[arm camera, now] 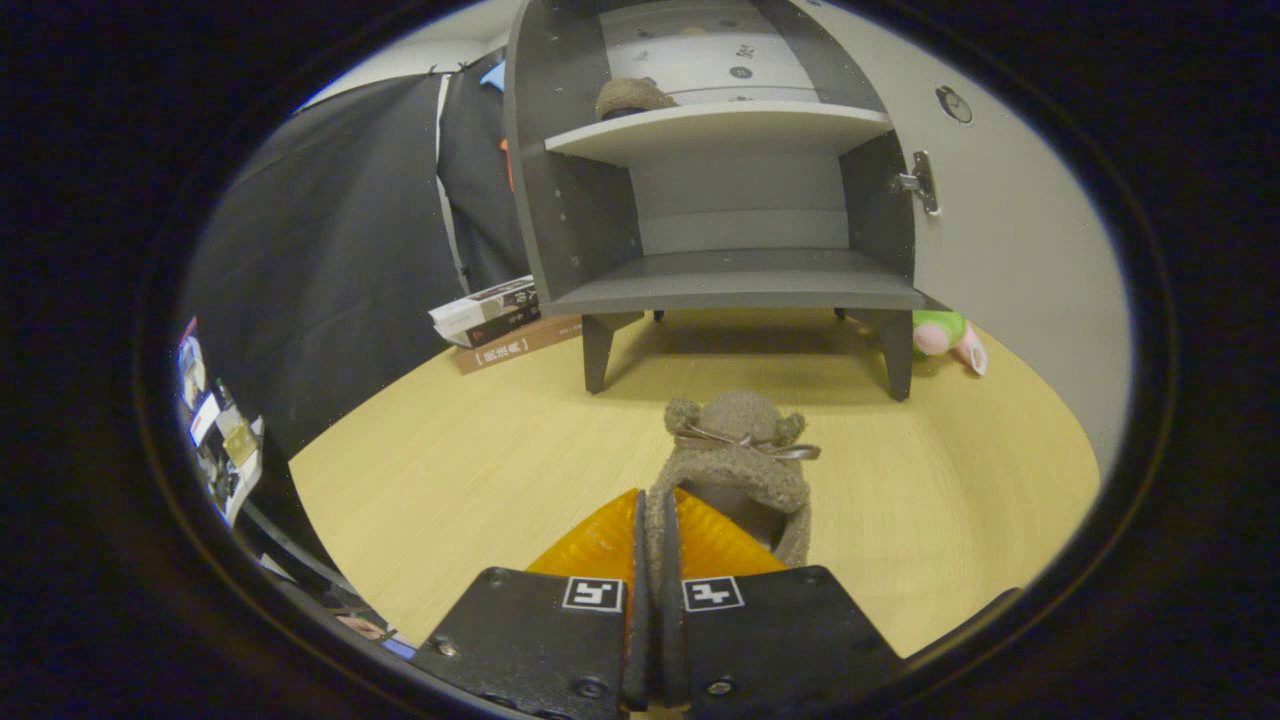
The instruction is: Open the shoe cabinet door, grab the shoes and put them into the shoe cabinet, then close the shoe cabinet door.
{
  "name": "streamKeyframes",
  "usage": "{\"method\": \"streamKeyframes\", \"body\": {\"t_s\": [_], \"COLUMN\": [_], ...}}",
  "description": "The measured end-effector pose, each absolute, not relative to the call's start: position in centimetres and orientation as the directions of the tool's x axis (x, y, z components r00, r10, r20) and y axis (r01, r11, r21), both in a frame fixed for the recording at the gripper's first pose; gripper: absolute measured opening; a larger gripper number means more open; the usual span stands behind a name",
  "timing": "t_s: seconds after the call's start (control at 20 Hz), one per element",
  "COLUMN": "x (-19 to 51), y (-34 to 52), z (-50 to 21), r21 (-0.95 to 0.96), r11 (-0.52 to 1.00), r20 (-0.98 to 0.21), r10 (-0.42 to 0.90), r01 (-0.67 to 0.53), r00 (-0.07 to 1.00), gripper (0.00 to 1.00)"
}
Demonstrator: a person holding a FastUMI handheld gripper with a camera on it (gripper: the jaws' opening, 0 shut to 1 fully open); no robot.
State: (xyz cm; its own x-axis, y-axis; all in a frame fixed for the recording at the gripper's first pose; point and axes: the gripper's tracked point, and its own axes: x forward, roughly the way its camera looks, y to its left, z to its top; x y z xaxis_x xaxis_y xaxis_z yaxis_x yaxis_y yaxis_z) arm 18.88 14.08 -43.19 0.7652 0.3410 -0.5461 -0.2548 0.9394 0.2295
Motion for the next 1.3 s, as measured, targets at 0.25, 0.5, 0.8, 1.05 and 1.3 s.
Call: {"method": "streamKeyframes", "body": {"t_s": [0.25, 0.5, 0.8, 1.05, 1.3], "x": [18.6, 18.0, 18.5, 22.7, 31.8], "y": [13.9, 14.7, 14.9, 13.9, 12.1], "z": [-37.0, -26.9, -17.0, -10.5, -6.4], "r21": [0.207, 0.234, 0.243, 0.149, 0.076], "r11": [0.935, 0.895, 0.865, 0.905, 0.959], "r20": [-0.469, -0.328, -0.228, -0.214, -0.251], "r10": [0.354, 0.441, 0.490, 0.423, 0.282], "r01": [-0.289, -0.381, -0.438, -0.399, -0.271], "r00": [0.809, 0.836, 0.842, 0.881, 0.926], "gripper": [0.08, 0.08, 0.08, 0.08, 0.08]}}
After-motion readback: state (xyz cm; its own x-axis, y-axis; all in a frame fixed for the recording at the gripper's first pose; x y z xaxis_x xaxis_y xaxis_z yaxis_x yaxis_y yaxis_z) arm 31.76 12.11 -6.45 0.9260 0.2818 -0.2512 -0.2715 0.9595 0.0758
